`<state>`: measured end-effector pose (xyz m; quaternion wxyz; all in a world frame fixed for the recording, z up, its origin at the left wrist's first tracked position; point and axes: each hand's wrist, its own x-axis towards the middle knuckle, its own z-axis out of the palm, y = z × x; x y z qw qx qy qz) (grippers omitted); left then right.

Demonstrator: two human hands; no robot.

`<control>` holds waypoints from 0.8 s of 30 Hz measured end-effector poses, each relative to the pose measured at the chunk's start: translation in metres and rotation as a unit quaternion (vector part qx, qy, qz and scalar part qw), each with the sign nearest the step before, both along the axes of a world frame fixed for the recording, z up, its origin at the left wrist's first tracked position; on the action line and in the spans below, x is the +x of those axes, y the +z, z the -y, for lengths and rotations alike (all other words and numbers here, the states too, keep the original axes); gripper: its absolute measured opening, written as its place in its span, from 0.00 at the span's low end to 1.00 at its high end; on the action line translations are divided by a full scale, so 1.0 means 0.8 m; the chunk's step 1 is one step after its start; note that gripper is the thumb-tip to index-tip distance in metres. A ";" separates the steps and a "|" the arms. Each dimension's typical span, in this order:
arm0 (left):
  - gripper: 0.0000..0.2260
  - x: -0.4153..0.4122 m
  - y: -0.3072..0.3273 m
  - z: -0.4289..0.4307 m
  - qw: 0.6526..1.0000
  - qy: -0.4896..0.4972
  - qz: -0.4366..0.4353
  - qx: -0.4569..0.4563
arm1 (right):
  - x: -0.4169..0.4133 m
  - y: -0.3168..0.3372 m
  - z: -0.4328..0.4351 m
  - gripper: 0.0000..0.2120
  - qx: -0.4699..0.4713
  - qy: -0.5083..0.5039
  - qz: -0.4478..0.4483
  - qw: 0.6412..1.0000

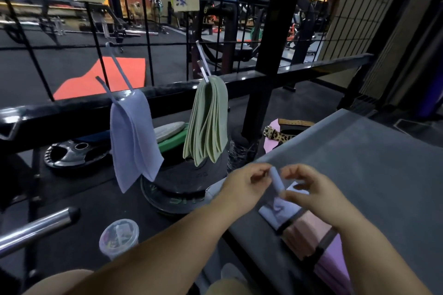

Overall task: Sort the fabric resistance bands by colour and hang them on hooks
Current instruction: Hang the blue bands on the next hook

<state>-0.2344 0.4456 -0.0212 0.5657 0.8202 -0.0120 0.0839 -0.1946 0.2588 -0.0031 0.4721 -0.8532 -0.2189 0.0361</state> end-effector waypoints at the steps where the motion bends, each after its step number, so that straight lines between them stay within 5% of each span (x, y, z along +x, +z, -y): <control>1: 0.13 -0.004 0.011 -0.004 1.000 -0.014 0.012 -0.013 | -0.002 0.008 -0.003 0.16 0.023 0.006 0.002 1.000; 6: 0.18 -0.029 0.052 -0.029 0.990 -0.079 0.009 -0.119 | -0.021 0.043 -0.024 0.25 0.173 0.054 -0.023 0.983; 8: 0.26 -0.037 0.059 -0.039 0.989 -0.090 0.017 -0.114 | -0.029 0.056 -0.036 0.30 0.206 0.063 -0.024 0.976; 14: 0.39 -0.075 0.084 -0.065 0.992 -0.105 0.073 -0.019 | -0.057 0.088 -0.074 0.22 0.225 0.121 -0.019 0.967; 19: 0.33 -0.105 0.091 -0.093 0.991 -0.056 0.112 0.055 | -0.079 0.103 -0.106 0.21 0.188 0.130 0.000 0.974; 24: 0.29 -0.140 0.099 -0.122 0.991 -0.038 0.125 -0.005 | -0.096 0.118 -0.143 0.21 0.206 0.172 0.001 0.963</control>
